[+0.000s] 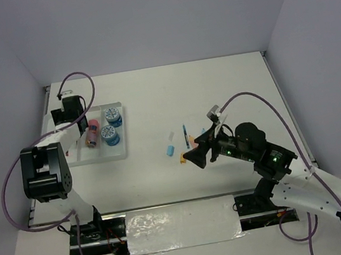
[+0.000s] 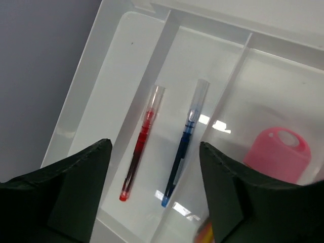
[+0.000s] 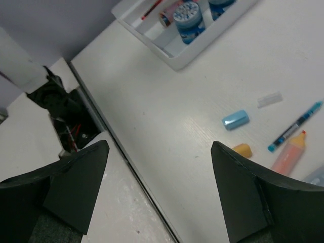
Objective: Sort the stationery into containers
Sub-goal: Place the pen in the storage box, then pick up the pen from the center of the board.
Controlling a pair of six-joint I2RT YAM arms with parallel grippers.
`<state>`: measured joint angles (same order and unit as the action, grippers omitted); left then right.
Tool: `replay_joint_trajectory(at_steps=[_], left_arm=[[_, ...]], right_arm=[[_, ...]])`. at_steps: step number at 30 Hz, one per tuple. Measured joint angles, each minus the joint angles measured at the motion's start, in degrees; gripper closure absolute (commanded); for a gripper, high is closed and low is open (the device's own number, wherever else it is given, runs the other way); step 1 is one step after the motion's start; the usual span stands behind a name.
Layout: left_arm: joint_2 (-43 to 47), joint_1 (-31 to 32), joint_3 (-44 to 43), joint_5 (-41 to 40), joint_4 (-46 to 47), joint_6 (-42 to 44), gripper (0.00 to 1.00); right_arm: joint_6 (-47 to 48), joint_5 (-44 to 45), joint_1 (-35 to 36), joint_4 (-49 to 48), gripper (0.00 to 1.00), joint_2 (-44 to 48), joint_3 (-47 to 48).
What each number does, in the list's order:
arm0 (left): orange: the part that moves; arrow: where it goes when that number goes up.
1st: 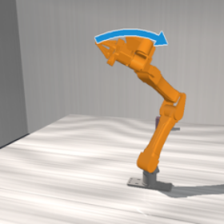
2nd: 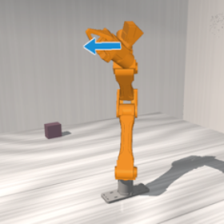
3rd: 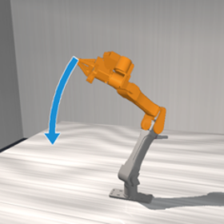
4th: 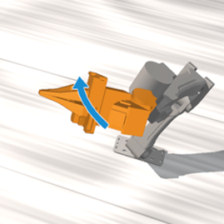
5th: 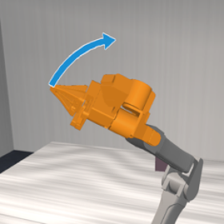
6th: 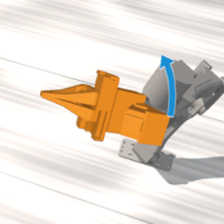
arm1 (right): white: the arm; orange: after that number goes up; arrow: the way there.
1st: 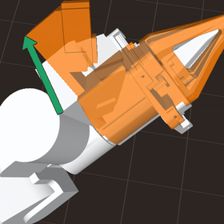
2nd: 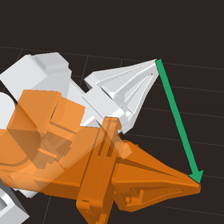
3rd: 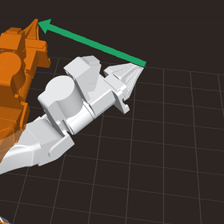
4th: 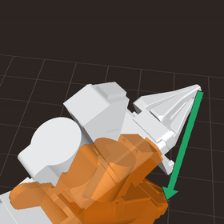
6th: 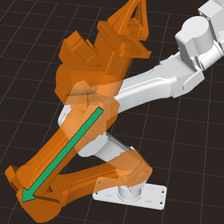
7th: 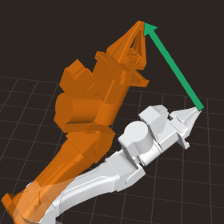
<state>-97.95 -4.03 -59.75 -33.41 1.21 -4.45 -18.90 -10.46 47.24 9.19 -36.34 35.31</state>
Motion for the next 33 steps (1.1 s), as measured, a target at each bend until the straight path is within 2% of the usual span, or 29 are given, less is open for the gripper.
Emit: replay_joint_trajectory(at_steps=[1, 2, 7, 9, 10, 11, 16, 21, 26, 33], left_arm=[[0.7, 0.3, 0.0, 0.3, -0.7, -0.7, 0.13], [1.9, 0.5, -0.4, 0.9, -2.4, -1.9, 0.01], [12.4, 4.8, -9.3, 7.3, -15.2, -7.3, 0.01], [19.6, 8.4, -12.2, 10.5, -18.0, -9.0, 0.01], [24.1, 10.4, -12.9, 12.4, -19.1, -9.6, 0.01], [28.8, 12.3, -12.6, 14.4, -19.6, -10.0, 0.01], [52.0, 14.1, -0.8, 18.9, -22.4, -11.1, 0.01], [66.5, 14.1, 14.8, 17.3, -28.2, -12.4, 0.01], [70.6, 14.6, 16.8, 13.6, -30.3, -13.7, 0.01], [65.7, 15.6, 16.0, 13.2, -30.2, -13.9, 0.01]], right_arm=[[0.0, 1.0, 0.0, 0.9, 0.10, -1.4, 0.7], [0.0, 2.7, 0.0, 2.2, 0.10, -3.3, 1.8], [-0.8, 11.1, -0.4, 8.9, 0.15, -16.7, 10.5], [-1.3, 13.9, -1.3, 10.9, 0.25, -22.6, 13.6], [-1.8, 15.2, -2.1, 12.1, 0.33, -25.7, 15.0], [-2.1, 16.4, -2.9, 13.2, 0.36, -28.2, 16.3], [-3.9, 21.5, -5.7, 17.0, 0.49, -42.6, 24.7], [-4.3, 23.8, -8.1, 19.5, 0.59, -57.1, 34.5], [-4.7, 24.9, -8.9, 21.0, 0.60, -65.7, 40.1], [-5.7, 24.6, -9.0, 22.1, 0.60, -70.0, 41.3]])
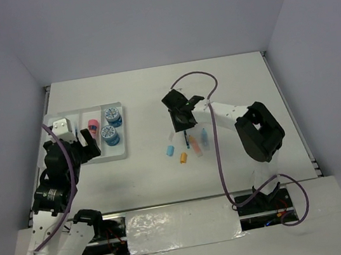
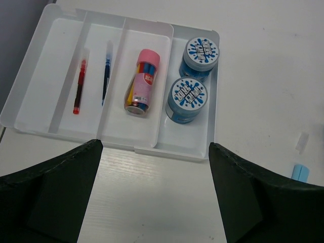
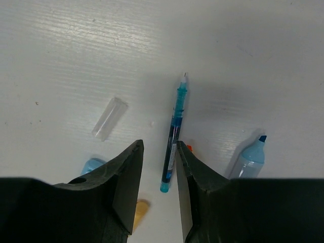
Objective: Sort the stationery into containers
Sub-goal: Pick up the pen from the center of the board.
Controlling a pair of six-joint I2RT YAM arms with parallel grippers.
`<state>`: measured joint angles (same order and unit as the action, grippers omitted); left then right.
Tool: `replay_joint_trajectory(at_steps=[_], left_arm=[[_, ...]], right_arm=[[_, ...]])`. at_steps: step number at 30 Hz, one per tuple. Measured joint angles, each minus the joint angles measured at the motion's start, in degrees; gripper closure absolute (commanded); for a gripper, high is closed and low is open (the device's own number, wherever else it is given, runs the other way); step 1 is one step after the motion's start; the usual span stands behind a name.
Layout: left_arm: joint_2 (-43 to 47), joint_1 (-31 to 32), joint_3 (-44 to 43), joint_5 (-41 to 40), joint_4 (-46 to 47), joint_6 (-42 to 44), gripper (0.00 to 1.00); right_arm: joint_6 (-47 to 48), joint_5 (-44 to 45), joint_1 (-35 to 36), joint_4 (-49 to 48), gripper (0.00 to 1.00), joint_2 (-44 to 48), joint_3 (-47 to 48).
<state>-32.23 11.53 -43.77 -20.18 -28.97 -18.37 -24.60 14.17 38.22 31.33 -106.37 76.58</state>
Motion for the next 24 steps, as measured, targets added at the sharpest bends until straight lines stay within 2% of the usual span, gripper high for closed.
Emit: replay_joint_trajectory(at_steps=[24], left_arm=[[-0.2, 0.0, 0.0, 4.3, 0.5, 0.1, 0.01]], right_arm=[[-1.2, -0.1, 0.0, -0.7, 0.62, -1.5, -1.3]])
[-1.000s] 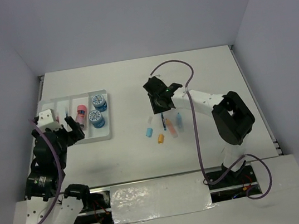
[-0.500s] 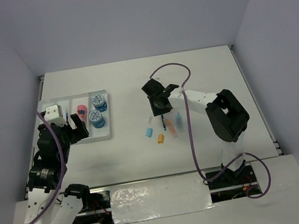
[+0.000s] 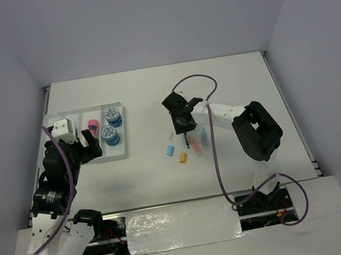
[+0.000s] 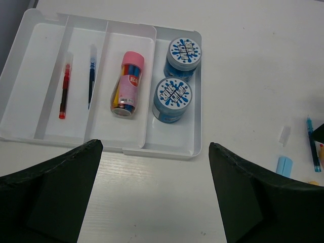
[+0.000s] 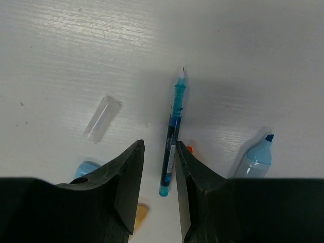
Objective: Sort the stationery into containers
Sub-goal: Pick up the pen from the center of the board.
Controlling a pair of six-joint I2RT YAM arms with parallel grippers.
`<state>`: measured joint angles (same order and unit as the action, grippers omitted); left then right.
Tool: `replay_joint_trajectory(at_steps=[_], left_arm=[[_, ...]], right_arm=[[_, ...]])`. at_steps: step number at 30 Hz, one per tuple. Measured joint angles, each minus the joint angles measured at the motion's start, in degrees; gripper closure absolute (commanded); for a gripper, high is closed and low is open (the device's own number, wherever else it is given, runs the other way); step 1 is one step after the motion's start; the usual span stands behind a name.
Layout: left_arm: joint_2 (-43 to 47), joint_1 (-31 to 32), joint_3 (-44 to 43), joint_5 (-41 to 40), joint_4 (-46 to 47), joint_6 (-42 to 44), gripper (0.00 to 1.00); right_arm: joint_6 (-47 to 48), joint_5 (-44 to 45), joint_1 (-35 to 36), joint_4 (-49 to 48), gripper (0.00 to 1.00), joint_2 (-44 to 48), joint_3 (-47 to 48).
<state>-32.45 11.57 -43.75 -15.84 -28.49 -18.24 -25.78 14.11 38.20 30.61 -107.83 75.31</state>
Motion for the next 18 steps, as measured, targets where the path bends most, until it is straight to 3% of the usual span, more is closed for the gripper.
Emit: replay_joint_trajectory(at_steps=[14, 18], left_arm=[[0.0, 0.2, 0.0, 0.7, 0.1, 0.0, 0.01], [-0.1, 0.2, 0.0, 0.7, 0.2, 0.0, 0.01]], right_arm=[[-0.4, -0.1, 0.0, -0.9, 0.62, -1.8, -1.5], [-0.4, -0.3, 0.0, -1.1, 0.66, -2.2, -1.6]])
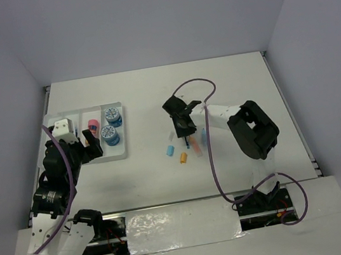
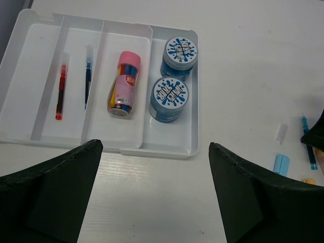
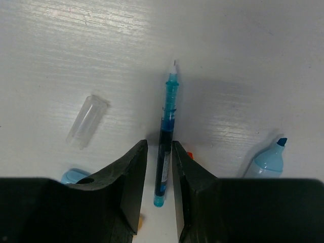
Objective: Sort the stationery into containers
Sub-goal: Pick up the pen from the center of the board.
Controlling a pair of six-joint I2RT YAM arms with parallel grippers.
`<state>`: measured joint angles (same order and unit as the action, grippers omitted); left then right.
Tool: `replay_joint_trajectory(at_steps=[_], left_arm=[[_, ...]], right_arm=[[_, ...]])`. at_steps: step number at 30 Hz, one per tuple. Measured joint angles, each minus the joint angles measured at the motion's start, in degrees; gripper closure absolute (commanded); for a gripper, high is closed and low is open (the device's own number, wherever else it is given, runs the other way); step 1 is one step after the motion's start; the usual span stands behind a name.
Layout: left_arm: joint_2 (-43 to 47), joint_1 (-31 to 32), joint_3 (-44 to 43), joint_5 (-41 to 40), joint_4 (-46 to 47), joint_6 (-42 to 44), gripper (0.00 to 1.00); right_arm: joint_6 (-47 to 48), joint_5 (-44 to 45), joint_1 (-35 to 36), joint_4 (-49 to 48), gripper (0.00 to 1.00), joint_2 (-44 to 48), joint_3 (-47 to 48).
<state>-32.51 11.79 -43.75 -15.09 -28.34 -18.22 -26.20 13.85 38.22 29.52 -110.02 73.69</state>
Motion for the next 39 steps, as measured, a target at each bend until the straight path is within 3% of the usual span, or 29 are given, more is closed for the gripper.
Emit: replay_joint_trajectory(at_steps=[9, 16, 24, 26, 31, 36, 39], left_arm=[[-0.6, 0.0, 0.0, 0.0, 0.0, 0.0, 0.01], [-3.1, 0.1, 0.0, -0.3, -0.1, -0.2, 0.01], [-14.9, 2.0, -6.0, 3.9, -0.1, -5.9, 0.01], [-20.4, 6.3, -8.2, 4.1, 1.7, -7.6, 0.01], [-39.6, 17.6, -17.7, 4.7, 5.3, -8.9, 0.03], [-61.0, 22.8, -31.4, 9.3, 6.6, -6.3, 0.15], [-71.8, 24.7, -38.9, 11.0, 5.4, -3.8, 0.29]], right_arm=[[-1.2, -2.2, 0.0, -1.4, 0.71, -0.6, -0.4], [-1.5, -2.5, -0.1, -2.6, 0.99, -0.7, -1.0], [-1.3, -5.7, -0.5, -4.9, 1.00, 3.6, -4.5], [-1.3, -5.4, -0.5, -3.5, 1.00, 7.8, -4.9], [-0.8, -2.4, -0.7, -1.4, 1.00, 32.7, -5.8], [0.1, 0.6, -3.8, -0.3, 1.00, 53.7, -9.9], [0.3, 0.3, -6.4, 1.8, 1.00, 61.2, -18.7]])
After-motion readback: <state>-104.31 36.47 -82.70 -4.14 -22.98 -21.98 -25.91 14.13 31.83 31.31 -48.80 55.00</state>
